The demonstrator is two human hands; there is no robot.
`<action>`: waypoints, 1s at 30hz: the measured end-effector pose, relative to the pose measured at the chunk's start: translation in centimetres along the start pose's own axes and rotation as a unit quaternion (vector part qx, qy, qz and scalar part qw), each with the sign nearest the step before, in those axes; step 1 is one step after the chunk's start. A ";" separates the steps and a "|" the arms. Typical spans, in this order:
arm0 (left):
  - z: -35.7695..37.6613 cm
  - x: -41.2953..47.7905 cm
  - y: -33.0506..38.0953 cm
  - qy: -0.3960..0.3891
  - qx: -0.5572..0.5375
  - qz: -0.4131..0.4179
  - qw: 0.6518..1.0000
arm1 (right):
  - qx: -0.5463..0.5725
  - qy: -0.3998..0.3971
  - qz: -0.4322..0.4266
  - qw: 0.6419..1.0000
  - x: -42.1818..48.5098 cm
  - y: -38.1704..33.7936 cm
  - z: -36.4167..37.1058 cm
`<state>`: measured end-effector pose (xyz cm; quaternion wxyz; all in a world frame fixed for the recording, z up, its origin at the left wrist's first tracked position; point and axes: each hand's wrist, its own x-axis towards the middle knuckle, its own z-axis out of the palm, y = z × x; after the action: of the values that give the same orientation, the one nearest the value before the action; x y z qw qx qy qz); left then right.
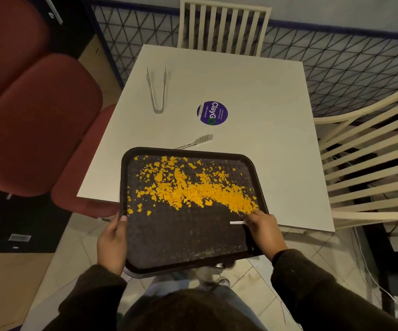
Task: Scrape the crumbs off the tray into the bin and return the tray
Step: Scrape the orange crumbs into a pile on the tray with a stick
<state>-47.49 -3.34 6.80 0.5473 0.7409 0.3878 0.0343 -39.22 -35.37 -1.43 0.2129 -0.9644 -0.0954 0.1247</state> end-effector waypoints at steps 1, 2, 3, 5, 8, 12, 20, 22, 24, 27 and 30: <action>0.0 -0.1 0.1 0.000 -0.001 0.000 1.000 | 0.006 0.007 -0.002 1.000 0.6 -0.3 0.0; 0.0 -0.1 0.2 -0.002 -0.003 -0.002 1.000 | 0.009 0.014 -0.006 1.000 1.3 -0.7 0.0; 0.0 -0.2 0.3 -0.002 -0.005 -0.003 1.000 | 0.012 0.020 -0.007 1.000 2.2 -0.9 0.0; 0.0 -0.4 0.5 -0.002 -0.004 -0.005 1.000 | 0.020 0.024 -0.004 1.000 3.8 -1.5 0.1; 0.1 -0.4 0.6 0.004 -0.002 -0.007 1.000 | 0.019 0.012 -0.007 1.000 5.4 -1.8 -0.2; 0.2 -0.4 0.8 0.017 -0.004 0.000 1.000 | 0.030 0.008 0.002 1.000 4.1 -0.8 -1.1; 0.2 0.0 0.4 0.020 -0.013 -0.021 0.999 | -0.005 -0.070 -0.012 0.997 -1.9 2.2 -1.5; 0.2 0.0 0.3 0.021 -0.002 -0.016 1.000 | 0.008 -0.084 -0.006 0.996 -2.3 2.6 -1.3; 0.2 0.1 0.2 0.025 0.009 -0.012 1.000 | 0.015 -0.122 -0.013 0.992 -2.7 2.6 -1.3; 0.2 0.3 -0.1 0.027 0.012 -0.013 0.999 | 0.005 -0.179 -0.050 0.983 -3.1 2.6 -1.4; 0.2 0.3 -0.3 0.027 0.013 -0.012 0.999 | -0.021 -0.171 -0.066 0.983 -3.3 2.9 -1.4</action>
<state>-47.35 -3.25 6.35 0.5270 0.7423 0.4117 0.0425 -41.60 -39.30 -0.77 0.1811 -0.9245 -0.1967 0.2716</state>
